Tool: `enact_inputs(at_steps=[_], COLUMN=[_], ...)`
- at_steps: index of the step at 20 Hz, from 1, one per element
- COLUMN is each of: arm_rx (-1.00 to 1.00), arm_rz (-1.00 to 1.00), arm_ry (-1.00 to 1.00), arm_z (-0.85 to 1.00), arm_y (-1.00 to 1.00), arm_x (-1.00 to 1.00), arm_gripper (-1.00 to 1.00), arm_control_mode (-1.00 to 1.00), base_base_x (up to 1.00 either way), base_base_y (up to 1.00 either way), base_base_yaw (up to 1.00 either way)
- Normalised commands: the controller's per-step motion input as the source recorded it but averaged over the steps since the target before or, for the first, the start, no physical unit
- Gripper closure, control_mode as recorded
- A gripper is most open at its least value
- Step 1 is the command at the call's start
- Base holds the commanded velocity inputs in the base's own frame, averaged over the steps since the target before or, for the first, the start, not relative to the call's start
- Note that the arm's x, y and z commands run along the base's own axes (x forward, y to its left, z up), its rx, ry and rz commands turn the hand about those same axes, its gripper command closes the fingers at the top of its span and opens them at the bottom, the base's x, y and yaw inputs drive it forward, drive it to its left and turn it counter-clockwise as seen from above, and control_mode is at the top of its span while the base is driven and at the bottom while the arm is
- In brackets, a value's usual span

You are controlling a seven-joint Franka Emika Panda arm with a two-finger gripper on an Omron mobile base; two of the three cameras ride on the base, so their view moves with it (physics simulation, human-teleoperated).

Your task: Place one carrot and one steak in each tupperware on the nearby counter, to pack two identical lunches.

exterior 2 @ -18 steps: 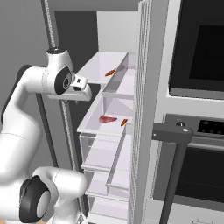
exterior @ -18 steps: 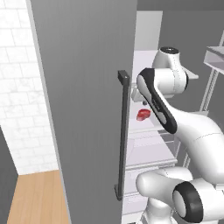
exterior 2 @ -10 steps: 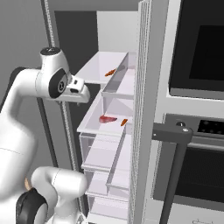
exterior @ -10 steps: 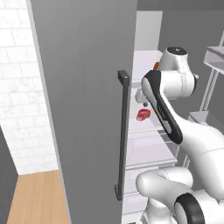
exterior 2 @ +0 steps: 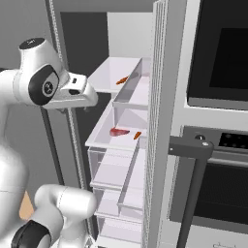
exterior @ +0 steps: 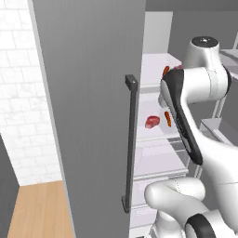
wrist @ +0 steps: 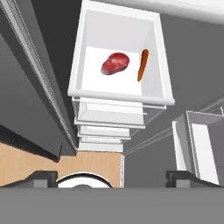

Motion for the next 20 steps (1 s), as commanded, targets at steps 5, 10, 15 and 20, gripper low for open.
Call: enact_inputs(at_steps=[5,10,15,20], arm_rx=[-0.33,-0.21,-0.12,-0.14], arm_rz=[0.0,0.07,0.13,0.23], arm_ry=[0.0,-0.03,-0.02,-0.01], arm_z=[0.65,0.21,0.01,0.02], arm_y=[-0.18,-0.33,-0.13,-0.28], arm_x=[-0.26,0.0,0.1,0.08], arm_gripper=[-1.0,-1.0,-1.0,-1.0], arm_control_mode=[-1.0,-1.0,-1.0,-1.0], base_base_x=[0.0,0.0,0.0,0.0], base_base_y=[0.0,0.0,0.0,0.0], base_base_yaw=[0.0,0.0,0.0,0.0])
